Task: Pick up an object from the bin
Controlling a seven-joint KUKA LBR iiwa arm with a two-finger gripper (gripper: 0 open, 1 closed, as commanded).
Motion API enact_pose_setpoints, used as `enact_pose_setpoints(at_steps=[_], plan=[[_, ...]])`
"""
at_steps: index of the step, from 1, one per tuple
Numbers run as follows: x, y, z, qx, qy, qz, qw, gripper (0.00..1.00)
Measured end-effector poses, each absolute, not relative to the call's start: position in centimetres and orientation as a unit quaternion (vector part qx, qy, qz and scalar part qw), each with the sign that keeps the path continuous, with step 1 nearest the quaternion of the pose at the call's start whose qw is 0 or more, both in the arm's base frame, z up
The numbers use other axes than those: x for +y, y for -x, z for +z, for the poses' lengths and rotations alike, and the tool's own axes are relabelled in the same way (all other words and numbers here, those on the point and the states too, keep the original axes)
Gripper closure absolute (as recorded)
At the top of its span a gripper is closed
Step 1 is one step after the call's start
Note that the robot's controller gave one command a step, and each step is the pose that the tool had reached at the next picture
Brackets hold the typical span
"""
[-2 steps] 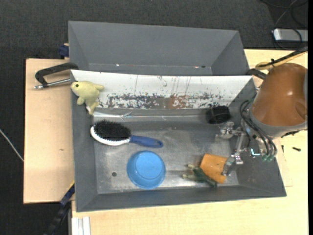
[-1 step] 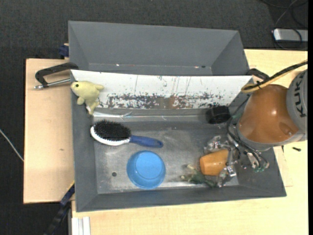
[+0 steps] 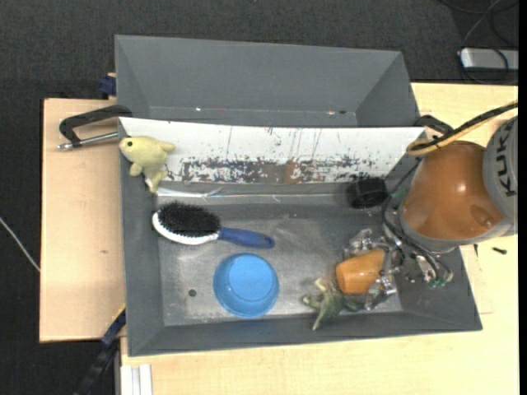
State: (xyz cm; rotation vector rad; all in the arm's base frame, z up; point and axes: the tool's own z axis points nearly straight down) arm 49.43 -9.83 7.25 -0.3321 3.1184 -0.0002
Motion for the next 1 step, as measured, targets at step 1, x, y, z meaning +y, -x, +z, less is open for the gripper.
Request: enact_pose_setpoints(at_steps=[1], plan=[[-9.74,-50.84,24.51,0.979,0.203,-0.002,0.007,1.0]])
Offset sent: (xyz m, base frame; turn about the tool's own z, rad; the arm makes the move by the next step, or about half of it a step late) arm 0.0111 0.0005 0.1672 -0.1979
